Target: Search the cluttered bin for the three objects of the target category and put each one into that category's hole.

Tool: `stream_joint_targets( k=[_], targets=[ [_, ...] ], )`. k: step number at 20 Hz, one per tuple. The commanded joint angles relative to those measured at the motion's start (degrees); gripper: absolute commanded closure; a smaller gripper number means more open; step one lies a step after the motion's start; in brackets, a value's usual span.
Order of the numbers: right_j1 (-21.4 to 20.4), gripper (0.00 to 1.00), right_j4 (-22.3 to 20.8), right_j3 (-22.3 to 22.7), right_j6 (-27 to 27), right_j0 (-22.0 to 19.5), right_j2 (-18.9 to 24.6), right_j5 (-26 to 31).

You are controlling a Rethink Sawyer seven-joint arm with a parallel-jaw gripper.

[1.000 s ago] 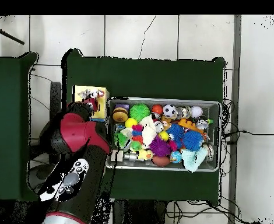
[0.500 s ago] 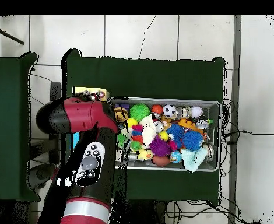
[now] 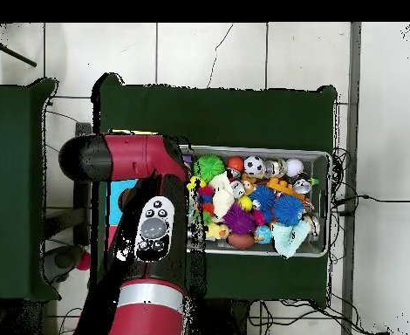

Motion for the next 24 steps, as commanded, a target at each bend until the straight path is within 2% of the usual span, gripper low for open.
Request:
stream_joint_targets(
  k=[1, 4, 15, 24],
  targets=[
    [9.59, 1.0, 0.35, 2.78, 7.92, -4.56, 6.13, -2.56],
    [9.71, 1.0, 1.73, 2.93, 9.98, -4.29, 5.59, -0.67],
    [8.67, 1.0, 3.42, 3.83, 9.09, -3.76, 5.55, 7.18],
    [6.7, 1.0, 3.02, 7.06, 8.29, -2.89, 4.93, 8.76]
  ],
)
